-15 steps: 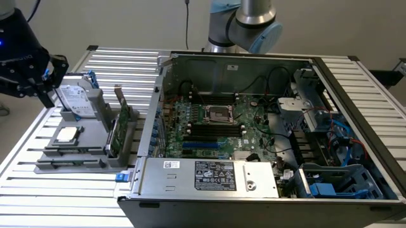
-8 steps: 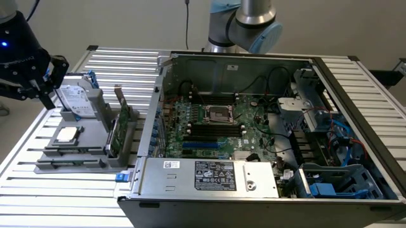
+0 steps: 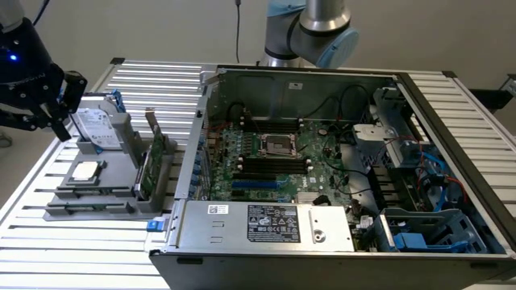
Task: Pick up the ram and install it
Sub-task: 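Pick up the ram and move it above insertion slot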
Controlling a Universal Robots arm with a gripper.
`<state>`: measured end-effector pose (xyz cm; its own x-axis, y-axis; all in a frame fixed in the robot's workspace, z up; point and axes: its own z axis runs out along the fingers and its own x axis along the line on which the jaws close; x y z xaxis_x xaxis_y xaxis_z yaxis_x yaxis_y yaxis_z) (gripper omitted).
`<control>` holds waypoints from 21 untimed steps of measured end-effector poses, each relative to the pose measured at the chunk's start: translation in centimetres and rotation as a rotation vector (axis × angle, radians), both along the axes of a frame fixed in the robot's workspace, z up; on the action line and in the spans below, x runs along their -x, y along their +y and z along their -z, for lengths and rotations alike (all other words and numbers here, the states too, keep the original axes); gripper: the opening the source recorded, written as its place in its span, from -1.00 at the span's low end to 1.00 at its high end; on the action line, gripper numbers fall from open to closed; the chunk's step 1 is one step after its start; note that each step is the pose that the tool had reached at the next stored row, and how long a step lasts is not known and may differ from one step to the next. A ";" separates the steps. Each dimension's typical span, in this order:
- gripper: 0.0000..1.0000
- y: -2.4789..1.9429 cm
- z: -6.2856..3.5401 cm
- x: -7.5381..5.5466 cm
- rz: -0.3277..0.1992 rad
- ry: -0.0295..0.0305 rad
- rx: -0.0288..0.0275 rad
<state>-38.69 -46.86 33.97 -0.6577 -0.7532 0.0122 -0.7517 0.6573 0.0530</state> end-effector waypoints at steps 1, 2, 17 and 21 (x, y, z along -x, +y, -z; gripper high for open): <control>-0.79 0.00 0.04 0.0 -0.018 0.0000 0.0000; -0.79 0.00 0.08 0.0 -0.036 0.0001 0.0000; -0.79 0.00 0.36 0.0 -0.308 -0.0221 0.0023; -0.79 0.00 0.39 0.0 -0.382 -0.0397 0.0042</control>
